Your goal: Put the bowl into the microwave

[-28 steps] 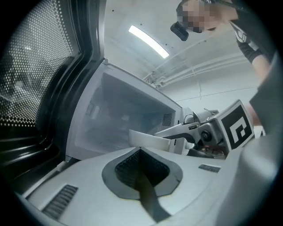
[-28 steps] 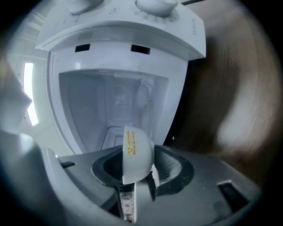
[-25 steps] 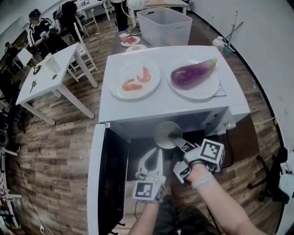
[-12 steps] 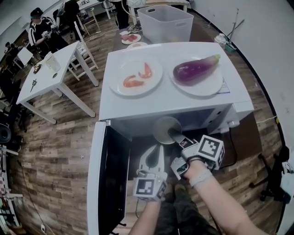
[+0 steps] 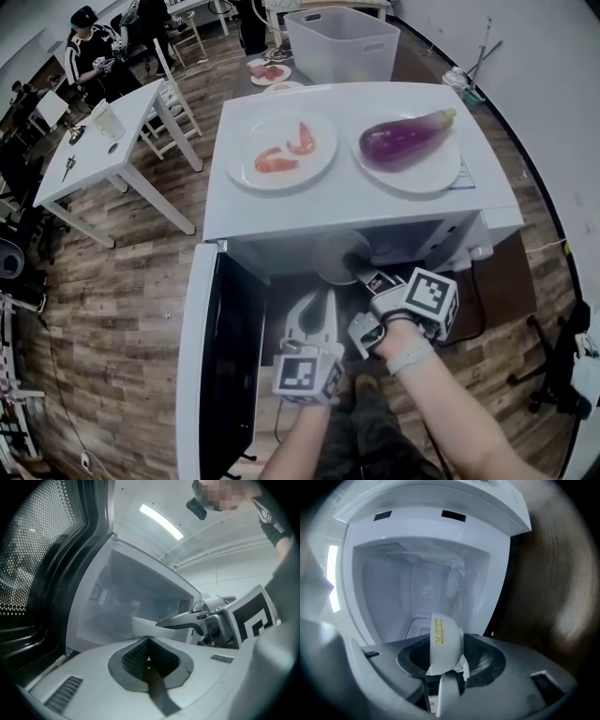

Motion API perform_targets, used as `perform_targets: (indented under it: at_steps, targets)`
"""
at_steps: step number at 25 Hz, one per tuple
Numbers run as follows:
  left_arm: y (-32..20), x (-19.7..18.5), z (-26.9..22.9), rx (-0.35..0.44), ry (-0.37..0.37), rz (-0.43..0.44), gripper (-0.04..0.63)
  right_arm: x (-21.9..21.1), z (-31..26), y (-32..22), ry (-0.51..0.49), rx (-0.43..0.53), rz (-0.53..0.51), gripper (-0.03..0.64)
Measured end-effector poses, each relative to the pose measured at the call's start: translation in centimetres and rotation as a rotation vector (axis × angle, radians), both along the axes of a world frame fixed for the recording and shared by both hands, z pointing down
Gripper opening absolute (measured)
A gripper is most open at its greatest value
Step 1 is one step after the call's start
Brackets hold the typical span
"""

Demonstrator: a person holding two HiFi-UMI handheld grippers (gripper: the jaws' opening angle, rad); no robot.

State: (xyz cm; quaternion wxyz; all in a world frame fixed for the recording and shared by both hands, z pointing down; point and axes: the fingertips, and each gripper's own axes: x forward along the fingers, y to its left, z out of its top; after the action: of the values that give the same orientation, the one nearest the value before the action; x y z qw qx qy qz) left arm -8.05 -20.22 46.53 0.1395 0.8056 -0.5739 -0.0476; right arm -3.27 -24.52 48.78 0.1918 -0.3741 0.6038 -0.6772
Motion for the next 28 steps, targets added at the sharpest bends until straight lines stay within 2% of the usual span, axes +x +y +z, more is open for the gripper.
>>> perform_targets:
  at_steps: [10, 19, 28]
  targets:
    - [-0.6, -0.2, 0.1, -0.014, 0.032, -0.01, 0.002, -0.3, -0.3, -0.6, -0.009, 0.017, -0.004, 0.176]
    - [-1.0, -0.4, 0.0, -0.018, 0.034, -0.016, 0.002, -0.2, -1.0, -0.6, -0.008, 0.066, -0.043, 0.225]
    - [-1.4, -0.3, 0.3, -0.027, 0.043, -0.027, 0.002, 0.2, -1.7, 0.1, 0.043, 0.143, -0.104, 0.241]
